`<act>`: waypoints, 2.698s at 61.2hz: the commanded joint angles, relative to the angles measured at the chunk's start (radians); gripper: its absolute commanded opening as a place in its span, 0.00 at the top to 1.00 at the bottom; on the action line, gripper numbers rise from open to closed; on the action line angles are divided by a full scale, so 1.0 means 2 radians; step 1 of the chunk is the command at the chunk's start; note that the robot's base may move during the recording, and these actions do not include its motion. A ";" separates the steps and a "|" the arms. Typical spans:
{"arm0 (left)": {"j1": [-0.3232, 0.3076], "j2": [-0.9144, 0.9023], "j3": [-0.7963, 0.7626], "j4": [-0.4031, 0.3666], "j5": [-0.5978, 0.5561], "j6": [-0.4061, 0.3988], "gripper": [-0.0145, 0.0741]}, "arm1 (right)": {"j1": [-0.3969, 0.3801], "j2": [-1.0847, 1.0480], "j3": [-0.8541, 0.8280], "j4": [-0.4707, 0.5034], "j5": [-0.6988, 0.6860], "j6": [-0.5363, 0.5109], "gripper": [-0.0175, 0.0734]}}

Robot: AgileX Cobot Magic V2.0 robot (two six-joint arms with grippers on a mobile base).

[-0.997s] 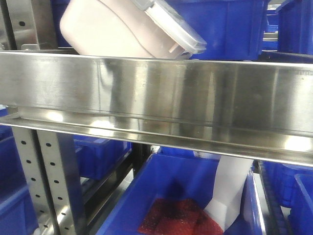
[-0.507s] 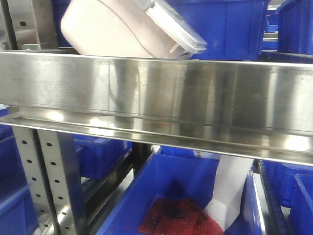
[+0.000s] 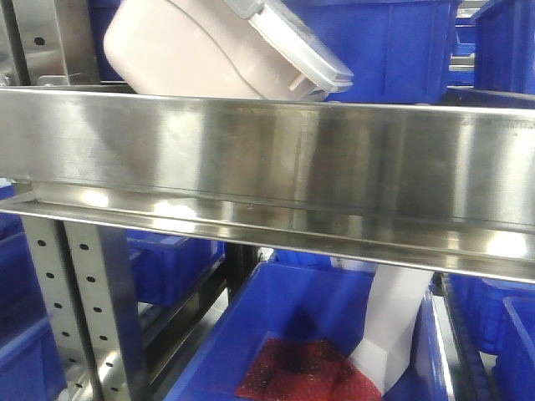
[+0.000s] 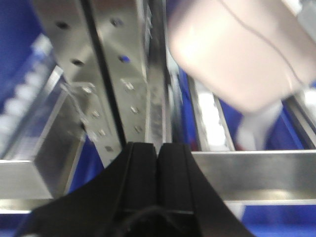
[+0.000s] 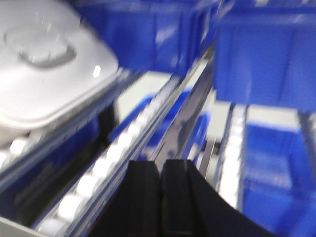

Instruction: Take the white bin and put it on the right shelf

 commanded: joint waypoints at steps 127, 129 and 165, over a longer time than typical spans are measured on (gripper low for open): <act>-0.002 -0.345 0.388 0.084 -0.263 -0.118 0.97 | -0.003 -0.061 0.015 0.017 -0.085 0.000 0.73; -0.002 -0.345 0.388 0.084 -0.263 -0.118 0.97 | -0.003 -0.061 0.015 0.017 -0.085 0.000 0.73; -0.002 -0.345 0.388 0.084 -0.263 -0.118 0.97 | -0.003 -0.061 0.015 0.017 -0.085 0.000 0.73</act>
